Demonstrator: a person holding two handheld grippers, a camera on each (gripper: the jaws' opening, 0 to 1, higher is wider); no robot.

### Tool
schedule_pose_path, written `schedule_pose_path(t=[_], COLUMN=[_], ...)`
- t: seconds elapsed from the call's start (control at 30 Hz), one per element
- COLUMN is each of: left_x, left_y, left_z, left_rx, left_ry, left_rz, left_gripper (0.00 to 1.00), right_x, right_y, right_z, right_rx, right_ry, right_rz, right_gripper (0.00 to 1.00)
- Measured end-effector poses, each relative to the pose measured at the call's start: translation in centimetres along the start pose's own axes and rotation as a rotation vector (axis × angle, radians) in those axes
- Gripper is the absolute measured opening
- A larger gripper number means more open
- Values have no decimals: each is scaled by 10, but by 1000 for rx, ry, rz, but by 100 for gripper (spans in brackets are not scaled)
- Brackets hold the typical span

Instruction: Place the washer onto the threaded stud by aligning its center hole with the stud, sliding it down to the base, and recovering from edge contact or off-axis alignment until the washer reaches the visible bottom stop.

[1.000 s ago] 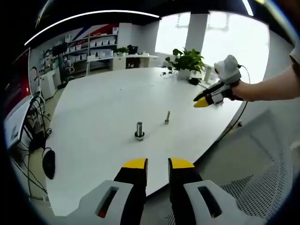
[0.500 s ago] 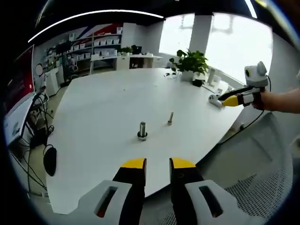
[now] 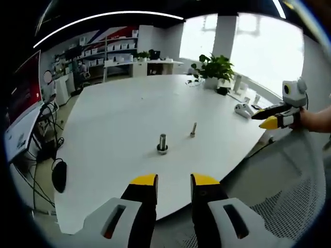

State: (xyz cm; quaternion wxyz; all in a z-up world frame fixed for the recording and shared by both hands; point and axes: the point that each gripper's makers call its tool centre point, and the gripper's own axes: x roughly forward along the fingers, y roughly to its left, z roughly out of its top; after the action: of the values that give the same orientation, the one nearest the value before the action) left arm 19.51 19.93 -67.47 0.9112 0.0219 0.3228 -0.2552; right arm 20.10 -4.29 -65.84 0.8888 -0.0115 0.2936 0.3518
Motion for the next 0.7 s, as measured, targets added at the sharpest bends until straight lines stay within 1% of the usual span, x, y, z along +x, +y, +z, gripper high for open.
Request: schedule_pose_path(t=[0.13, 0.2, 0.27, 0.33, 0.43, 0.6, 0.7], left_x=[0, 0, 0, -1, -3, -5, -5], left_y=[1, 2, 3, 3, 5, 8, 8], left_z=[-2, -3, -3, 0, 2, 7, 8], left_rx=[16, 16, 20, 19, 17, 9, 9], left_ry=[-1, 4, 7, -6, -18, -51, -54], left_rz=[7, 8, 8, 6, 26, 30, 29], left_gripper=[23, 22, 22, 22, 21, 21, 21], right_x=[1, 2, 2, 2, 2, 3, 3], right_y=[0, 0, 0, -1, 0, -3, -2], right_z=[-3, -4, -4, -3, -6, -7, -9], right_rx=[27, 5, 3, 9, -2, 11, 10], right_ry=[3, 10, 10, 5, 19, 25, 34], right_rz=[2, -9, -11, -9, -10, -17, -18], right_gripper=[38, 38, 38, 38, 38, 38, 38])
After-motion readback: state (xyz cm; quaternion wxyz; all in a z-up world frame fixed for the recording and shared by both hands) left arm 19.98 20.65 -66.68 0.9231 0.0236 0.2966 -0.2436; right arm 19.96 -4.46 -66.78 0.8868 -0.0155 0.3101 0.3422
